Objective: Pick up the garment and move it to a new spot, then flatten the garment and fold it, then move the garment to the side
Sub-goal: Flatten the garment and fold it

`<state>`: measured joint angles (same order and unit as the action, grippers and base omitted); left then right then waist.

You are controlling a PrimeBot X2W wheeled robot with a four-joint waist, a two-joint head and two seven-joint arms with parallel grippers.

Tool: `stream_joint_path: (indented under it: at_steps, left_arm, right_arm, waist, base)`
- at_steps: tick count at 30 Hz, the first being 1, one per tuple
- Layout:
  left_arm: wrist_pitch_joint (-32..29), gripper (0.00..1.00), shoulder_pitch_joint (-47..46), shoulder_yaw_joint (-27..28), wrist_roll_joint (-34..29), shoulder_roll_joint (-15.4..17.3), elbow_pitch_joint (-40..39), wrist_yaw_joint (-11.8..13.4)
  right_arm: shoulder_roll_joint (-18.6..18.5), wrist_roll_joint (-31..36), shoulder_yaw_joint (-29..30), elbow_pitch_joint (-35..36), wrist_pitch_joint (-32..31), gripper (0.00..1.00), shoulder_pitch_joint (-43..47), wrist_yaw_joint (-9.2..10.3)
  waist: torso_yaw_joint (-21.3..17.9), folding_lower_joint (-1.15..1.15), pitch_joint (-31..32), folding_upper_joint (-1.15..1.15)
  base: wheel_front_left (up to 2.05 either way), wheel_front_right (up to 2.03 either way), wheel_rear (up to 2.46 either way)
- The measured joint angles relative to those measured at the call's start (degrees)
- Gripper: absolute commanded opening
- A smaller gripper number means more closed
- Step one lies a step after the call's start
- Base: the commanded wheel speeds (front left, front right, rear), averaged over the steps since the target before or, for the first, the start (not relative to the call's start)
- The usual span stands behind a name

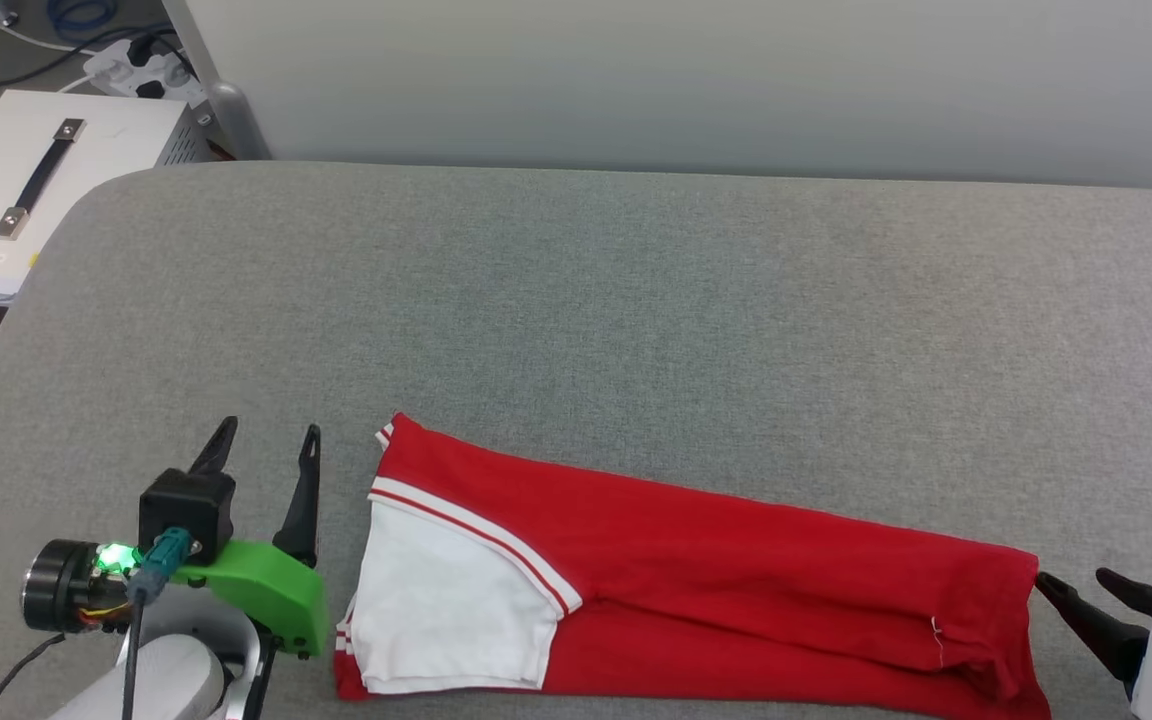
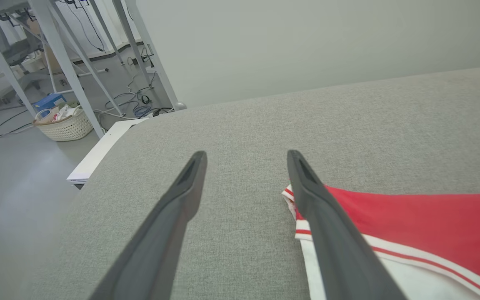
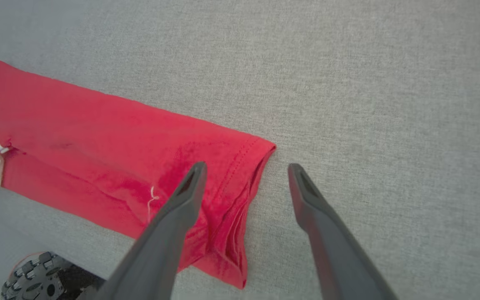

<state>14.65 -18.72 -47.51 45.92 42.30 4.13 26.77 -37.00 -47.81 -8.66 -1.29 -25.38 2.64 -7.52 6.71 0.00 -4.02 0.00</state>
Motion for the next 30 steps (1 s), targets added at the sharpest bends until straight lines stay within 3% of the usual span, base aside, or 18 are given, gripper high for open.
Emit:
stream_joint_path:
  at_steps: [8, 21, 30]
  left_arm:
    - [0.00, 1.00, 9.32, 14.34, -13.23, -7.05, -2.54, 0.11]
    - [0.00, 1.00, 15.10, 27.39, -29.04, -20.00, -2.83, -8.10]
    - [0.01, 1.00, 17.66, 34.46, -35.66, -26.09, -3.11, -11.88]
  right_arm:
    - [0.07, -4.14, 0.23, -2.40, -3.70, 1.00, 1.33, 0.00]
    - [1.56, -7.50, -5.17, -9.40, -4.27, 1.00, -2.62, 0.00]
    - [2.16, -9.70, -10.73, -11.85, -2.55, 1.00, -5.54, 0.05]
  waist:
    - [1.01, 0.00, -1.30, 0.00]
    - [3.55, 0.00, -3.28, 0.00]
    - [5.19, 0.00, -3.84, 0.00]
  base:
    - [0.00, 0.00, 0.00]
    - [0.00, 0.00, 0.00]
    - [0.00, 0.00, 0.00]
